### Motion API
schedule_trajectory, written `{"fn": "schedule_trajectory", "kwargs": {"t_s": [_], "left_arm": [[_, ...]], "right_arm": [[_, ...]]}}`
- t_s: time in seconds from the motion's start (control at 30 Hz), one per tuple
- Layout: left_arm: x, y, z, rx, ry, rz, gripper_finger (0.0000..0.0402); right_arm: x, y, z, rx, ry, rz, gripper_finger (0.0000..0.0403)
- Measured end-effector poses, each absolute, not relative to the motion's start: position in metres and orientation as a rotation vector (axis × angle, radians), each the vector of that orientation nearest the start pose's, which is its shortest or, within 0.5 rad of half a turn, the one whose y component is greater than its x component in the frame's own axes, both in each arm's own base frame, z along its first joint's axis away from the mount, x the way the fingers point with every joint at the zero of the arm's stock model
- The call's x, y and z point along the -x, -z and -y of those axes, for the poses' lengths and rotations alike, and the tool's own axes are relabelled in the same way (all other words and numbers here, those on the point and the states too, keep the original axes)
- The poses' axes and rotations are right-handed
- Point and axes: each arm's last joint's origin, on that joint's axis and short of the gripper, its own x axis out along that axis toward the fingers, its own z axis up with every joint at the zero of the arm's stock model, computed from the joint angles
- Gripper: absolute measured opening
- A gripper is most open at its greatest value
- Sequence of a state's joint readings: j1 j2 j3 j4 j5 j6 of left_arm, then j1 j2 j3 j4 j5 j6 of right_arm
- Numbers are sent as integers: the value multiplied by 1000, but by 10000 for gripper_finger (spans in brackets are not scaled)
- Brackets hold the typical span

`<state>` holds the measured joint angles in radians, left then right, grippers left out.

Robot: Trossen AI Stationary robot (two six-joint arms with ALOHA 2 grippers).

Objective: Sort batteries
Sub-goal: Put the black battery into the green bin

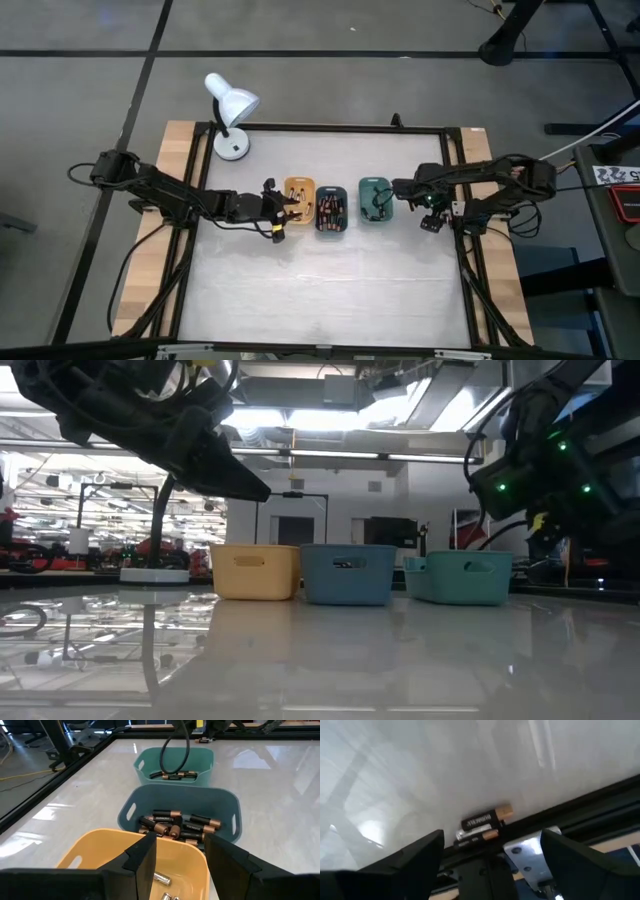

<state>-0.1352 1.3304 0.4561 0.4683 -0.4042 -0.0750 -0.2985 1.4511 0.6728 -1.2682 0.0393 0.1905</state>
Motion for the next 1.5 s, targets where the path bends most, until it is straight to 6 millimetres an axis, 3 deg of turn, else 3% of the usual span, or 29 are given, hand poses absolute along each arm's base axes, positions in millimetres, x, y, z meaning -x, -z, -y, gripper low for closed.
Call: {"fn": "schedule_trajectory", "kwargs": {"t_s": [0.5,0.8,0.97,1.27,1.5], "left_arm": [[-246,-173,23,-31,-278,-382,156],[-246,-173,23,-32,-278,-383,156],[-246,-173,23,-32,-278,-383,156],[-246,-173,23,-32,-278,-383,156],[-246,-173,23,-32,-278,-383,156]], "right_arm": [[-150,-137,79,-566,491,-2001,327],[-149,-135,77,-599,445,-1993,240],[-151,-134,77,-635,419,-1967,215],[-155,-130,82,-626,436,-1946,231],[-163,-149,83,-584,401,-1875,248]]}}
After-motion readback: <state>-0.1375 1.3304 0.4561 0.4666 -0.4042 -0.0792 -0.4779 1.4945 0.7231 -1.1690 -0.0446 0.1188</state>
